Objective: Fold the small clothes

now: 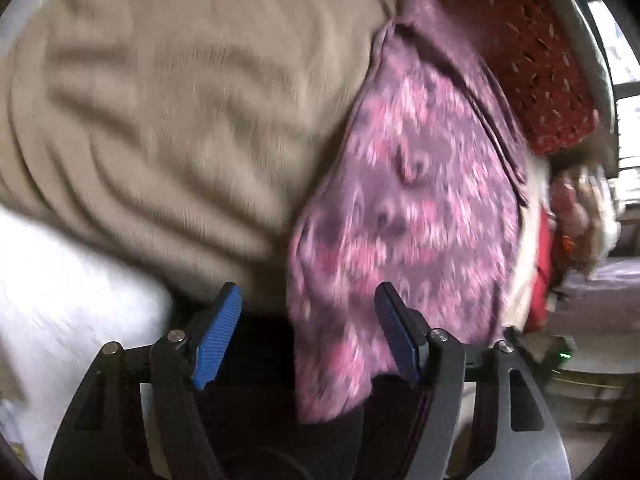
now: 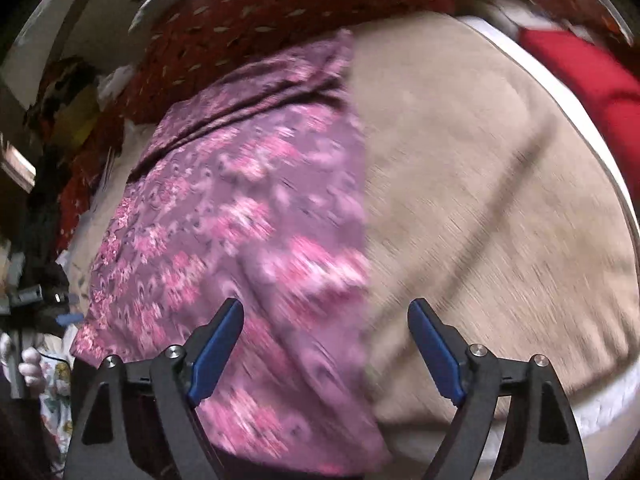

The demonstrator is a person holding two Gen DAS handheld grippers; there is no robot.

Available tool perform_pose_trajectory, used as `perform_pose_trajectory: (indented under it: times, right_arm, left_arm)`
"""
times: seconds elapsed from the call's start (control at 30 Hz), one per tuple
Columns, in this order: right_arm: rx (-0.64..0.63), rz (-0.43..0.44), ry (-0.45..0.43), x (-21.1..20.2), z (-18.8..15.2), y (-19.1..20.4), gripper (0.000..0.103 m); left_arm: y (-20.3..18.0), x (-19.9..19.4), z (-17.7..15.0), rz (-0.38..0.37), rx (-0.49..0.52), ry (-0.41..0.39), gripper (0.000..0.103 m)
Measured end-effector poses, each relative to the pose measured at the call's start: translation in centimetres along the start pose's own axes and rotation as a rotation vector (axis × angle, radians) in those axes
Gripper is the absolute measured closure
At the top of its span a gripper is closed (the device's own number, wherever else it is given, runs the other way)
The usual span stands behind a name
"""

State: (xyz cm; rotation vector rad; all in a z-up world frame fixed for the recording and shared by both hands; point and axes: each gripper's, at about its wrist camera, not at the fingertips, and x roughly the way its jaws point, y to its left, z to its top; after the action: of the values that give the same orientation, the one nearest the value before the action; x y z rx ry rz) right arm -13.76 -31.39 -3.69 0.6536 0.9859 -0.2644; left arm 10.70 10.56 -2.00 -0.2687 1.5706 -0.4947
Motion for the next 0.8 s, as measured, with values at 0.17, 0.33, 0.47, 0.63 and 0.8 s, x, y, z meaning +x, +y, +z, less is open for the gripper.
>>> perform_pose_trajectory:
  times: [0.17, 0.33, 0.47, 0.63, 0.8]
  right_arm:
    - [0.138, 0.160, 0.067, 0.3, -3.6, -3.6, 0.019]
    - [0.071, 0.219, 0.093, 1.8, -5.3, -3.1, 0.022]
    - [0.007, 0.255, 0.206, 3.4, -6.0, -2.1, 0.094]
    - [-0.065, 0.298, 0.114, 0.7, -5.8, -0.7, 0.095]
    - [-0.035, 0.394, -0.004, -3.2, -4.0, -0.1, 0.095]
  left_arm:
    - [-0.5, 1.8, -1.8, -0.066, 0.026, 0.056, 0.035]
    - [-2.1, 2.2, -1.7, -0.052, 0.035, 0.062, 0.035]
    - [-2.3, 2.3, -1.9, -0.013, 0.057, 0.032, 0.054]
    - [-1.8, 0.8, -1.9, -0.131, 0.049, 0.028, 0.098]
    - [-2.4, -2.4, -1.4, -0.326, 0.050, -0.022, 0.098]
